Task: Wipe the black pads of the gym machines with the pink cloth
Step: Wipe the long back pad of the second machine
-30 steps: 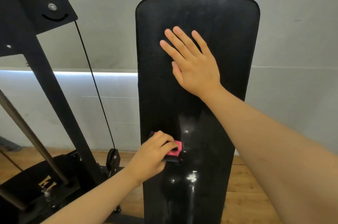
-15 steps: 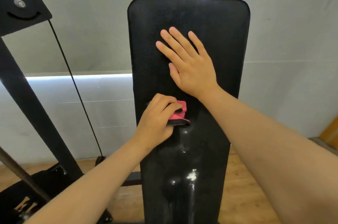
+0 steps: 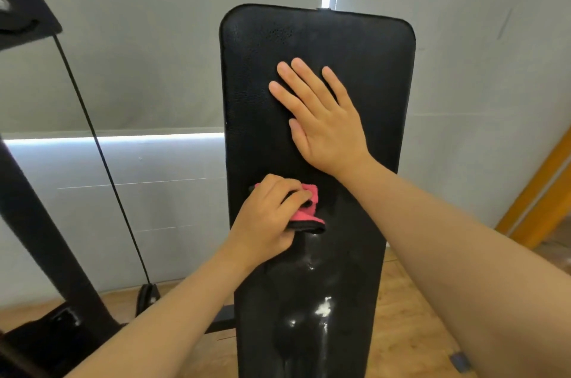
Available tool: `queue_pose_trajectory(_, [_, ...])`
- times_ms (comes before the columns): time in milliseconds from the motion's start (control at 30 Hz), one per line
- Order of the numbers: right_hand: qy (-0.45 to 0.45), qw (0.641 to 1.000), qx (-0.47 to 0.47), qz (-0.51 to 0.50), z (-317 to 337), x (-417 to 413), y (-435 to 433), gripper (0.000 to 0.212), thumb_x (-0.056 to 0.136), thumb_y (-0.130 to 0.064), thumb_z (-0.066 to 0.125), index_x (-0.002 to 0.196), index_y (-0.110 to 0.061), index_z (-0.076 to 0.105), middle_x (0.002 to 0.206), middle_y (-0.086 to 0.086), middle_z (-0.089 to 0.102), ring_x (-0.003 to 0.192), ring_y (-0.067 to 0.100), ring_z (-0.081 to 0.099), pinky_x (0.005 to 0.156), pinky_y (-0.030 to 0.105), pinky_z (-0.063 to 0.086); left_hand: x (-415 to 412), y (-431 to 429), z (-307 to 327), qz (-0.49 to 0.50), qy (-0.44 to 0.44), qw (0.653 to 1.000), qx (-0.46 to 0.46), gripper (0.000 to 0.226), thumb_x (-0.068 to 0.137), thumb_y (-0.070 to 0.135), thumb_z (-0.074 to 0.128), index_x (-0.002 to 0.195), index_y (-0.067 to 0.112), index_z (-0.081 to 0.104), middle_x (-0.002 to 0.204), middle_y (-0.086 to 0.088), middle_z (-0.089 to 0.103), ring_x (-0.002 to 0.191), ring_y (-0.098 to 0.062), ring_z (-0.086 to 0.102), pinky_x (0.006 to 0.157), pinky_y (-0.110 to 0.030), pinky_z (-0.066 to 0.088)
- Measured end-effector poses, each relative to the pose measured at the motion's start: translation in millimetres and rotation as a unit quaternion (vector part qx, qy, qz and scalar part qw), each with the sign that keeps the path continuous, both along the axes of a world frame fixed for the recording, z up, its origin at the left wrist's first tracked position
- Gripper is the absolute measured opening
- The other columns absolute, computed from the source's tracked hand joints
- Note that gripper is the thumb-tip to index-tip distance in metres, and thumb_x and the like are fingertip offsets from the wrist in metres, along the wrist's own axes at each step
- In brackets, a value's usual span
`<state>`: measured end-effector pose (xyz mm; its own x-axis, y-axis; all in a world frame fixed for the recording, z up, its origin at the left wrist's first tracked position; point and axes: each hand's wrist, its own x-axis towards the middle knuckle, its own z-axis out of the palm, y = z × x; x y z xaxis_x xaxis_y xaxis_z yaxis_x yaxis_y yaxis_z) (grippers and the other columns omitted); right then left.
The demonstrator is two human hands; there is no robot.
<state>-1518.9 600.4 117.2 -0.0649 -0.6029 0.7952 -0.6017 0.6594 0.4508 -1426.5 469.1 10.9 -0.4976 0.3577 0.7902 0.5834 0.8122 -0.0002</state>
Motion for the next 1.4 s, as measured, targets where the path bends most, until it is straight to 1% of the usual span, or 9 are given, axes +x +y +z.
queue_pose_trajectory(133, [-0.015, 1.0, 0.002, 0.004, 2.5, 3.5, -1.4, 0.051, 0.095, -0.017, 0.044, 0.146, -0.014, 0.041, 0.153, 0.01, 0.036, 0.144, 0.027, 0.028, 0.118, 0.048, 0.018, -1.3, 0.8, -0.2, 0.015, 0.002, 1.0, 0.007, 0.034, 0.075, 0.018, 0.066, 0.106, 0.002, 0.068, 0.107, -0.012, 0.064, 0.098, -0.023, 0.051, 0.085, -0.024, 0.039])
queue_pose_trajectory(267, [-0.09, 0.995, -0.004, 0.044, 1.2, 22.0, 12.4, 0.051, 0.094, -0.017, 0.049, 0.144, -0.013, 0.042, 0.154, 0.009, 0.034, 0.146, 0.024, 0.023, 0.12, 0.044, 0.015, 1.3, 3.2, 0.0, 0.01, -0.006, 1.0, 0.026, 0.037, 0.075, 0.024, 0.072, 0.106, 0.004, 0.066, 0.107, -0.01, 0.064, 0.097, -0.023, 0.052, 0.083, -0.026, 0.042])
queue_pose_trajectory(500, [-0.127, 0.991, -0.051, 0.001, -22.5, 11.6, 80.3, 0.047, 0.096, -0.021, 0.049, 0.142, -0.013, 0.045, 0.153, 0.007, 0.035, 0.146, 0.023, 0.022, 0.12, 0.041, 0.016, 4.4, 10.2, 4.1, 0.064, -0.023, 0.997, 0.038, 0.03, 0.078, 0.025, 0.062, 0.101, 0.006, 0.066, 0.103, -0.007, 0.063, 0.098, -0.02, 0.05, 0.08, -0.023, 0.041])
queue_pose_trajectory(633, [-0.09, 0.996, -0.017, -0.002, -32.4, -6.8, 82.1, 0.052, 0.096, -0.022, 0.048, 0.146, -0.015, 0.039, 0.156, 0.007, 0.028, 0.147, 0.024, 0.017, 0.121, 0.041, 0.011, 7.9, 21.8, 12.0, 0.1, -0.037, 0.99, 0.091, 0.032, 0.079, 0.032, 0.055, 0.093, 0.005, 0.068, 0.092, -0.005, 0.065, 0.092, -0.013, 0.049, 0.076, -0.02, 0.041])
queue_pose_trajectory(800, [-0.034, 0.999, -0.036, 0.006, -39.5, -21.1, 81.4, 0.055, 0.094, -0.023, 0.049, 0.147, -0.016, 0.037, 0.155, 0.009, 0.03, 0.146, 0.026, 0.022, 0.12, 0.043, 0.015, 8.3, 31.2, -3.2, 0.127, -0.022, 0.982, 0.141, 0.024, 0.078, 0.026, 0.071, 0.092, 0.006, 0.07, 0.091, -0.004, 0.067, 0.092, -0.012, 0.054, 0.086, -0.008, 0.034])
queue_pose_trajectory(933, [-0.032, 0.999, -0.037, 0.011, -42.9, -21.3, 81.5, 0.053, 0.095, -0.023, 0.046, 0.147, -0.016, 0.038, 0.155, 0.01, 0.031, 0.145, 0.027, 0.023, 0.119, 0.044, 0.016, 14.7, 47.3, -18.1, 0.135, -0.013, 0.974, 0.183, 0.027, 0.082, 0.03, 0.064, 0.092, 0.006, 0.071, 0.091, -0.002, 0.067, 0.091, -0.01, 0.054, 0.084, -0.017, 0.04])
queue_pose_trajectory(1167, [-0.033, 0.998, -0.046, 0.012, -43.9, -21.3, 81.2, 0.053, 0.095, -0.024, 0.046, 0.148, -0.017, 0.038, 0.155, 0.009, 0.031, 0.145, 0.026, 0.024, 0.119, 0.044, 0.017, 31.9, 61.8, -52.4, 0.145, -0.104, 0.983, 0.045, 0.028, 0.075, 0.032, 0.067, 0.094, 0.012, 0.071, 0.092, 0.001, 0.067, 0.088, -0.013, 0.059, 0.081, -0.025, 0.049])
queue_pose_trajectory(1267, [-0.035, 0.998, -0.049, 0.015, -44.6, -21.5, 81.3, 0.054, 0.095, -0.023, 0.047, 0.148, -0.017, 0.037, 0.155, 0.008, 0.031, 0.145, 0.025, 0.024, 0.119, 0.044, 0.017, 33.2, 59.7, -38.9, 0.117, -0.044, 0.992, -0.025, 0.028, 0.081, 0.031, 0.06, 0.097, 0.011, 0.071, 0.094, -0.002, 0.068, 0.089, -0.014, 0.058, 0.081, -0.022, 0.042])
queue_pose_trajectory(1400, [-0.031, 0.997, -0.06, 0.027, -45.1, -22.5, 80.4, 0.053, 0.095, -0.022, 0.047, 0.147, -0.017, 0.039, 0.154, 0.008, 0.032, 0.145, 0.025, 0.025, 0.118, 0.044, 0.019, 23.8, 59.8, -1.1, 0.069, 0.091, 0.992, -0.055, 0.026, 0.089, 0.028, 0.058, 0.105, 0.008, 0.061, 0.097, -0.009, 0.068, 0.094, -0.018, 0.053, 0.08, -0.024, 0.04])
